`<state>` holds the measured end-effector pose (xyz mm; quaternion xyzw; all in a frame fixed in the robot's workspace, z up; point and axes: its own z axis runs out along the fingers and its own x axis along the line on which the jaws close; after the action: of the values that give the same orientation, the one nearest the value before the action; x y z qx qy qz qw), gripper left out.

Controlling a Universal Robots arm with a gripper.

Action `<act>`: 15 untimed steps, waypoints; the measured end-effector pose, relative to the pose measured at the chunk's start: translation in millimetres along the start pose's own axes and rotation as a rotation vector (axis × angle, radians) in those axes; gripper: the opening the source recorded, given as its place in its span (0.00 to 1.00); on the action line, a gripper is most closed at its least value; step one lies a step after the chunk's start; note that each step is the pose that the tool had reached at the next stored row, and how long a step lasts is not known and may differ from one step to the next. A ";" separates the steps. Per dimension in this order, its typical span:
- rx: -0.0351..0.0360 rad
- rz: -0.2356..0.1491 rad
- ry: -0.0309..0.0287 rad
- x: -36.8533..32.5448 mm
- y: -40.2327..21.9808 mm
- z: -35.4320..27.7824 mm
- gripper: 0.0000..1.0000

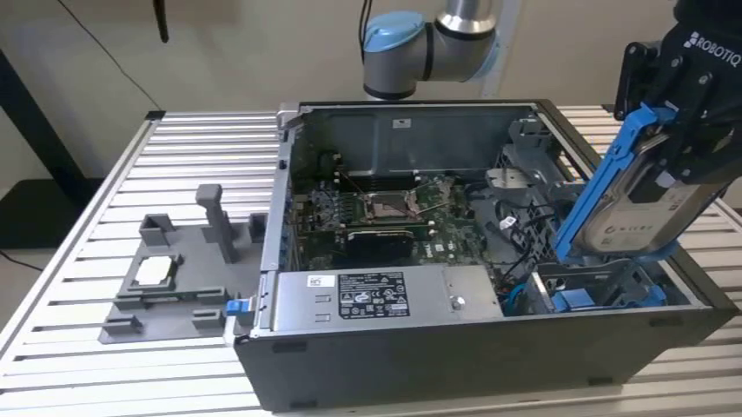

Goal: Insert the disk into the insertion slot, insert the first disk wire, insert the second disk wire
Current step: 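Insert the disk into the insertion slot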

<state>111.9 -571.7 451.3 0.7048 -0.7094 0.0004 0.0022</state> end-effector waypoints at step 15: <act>0.0071 -0.023 0.0001 -0.1 0.0 18.6 0.33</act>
<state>111.9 -571.8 432.7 0.7131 -0.7011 0.0030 -0.0002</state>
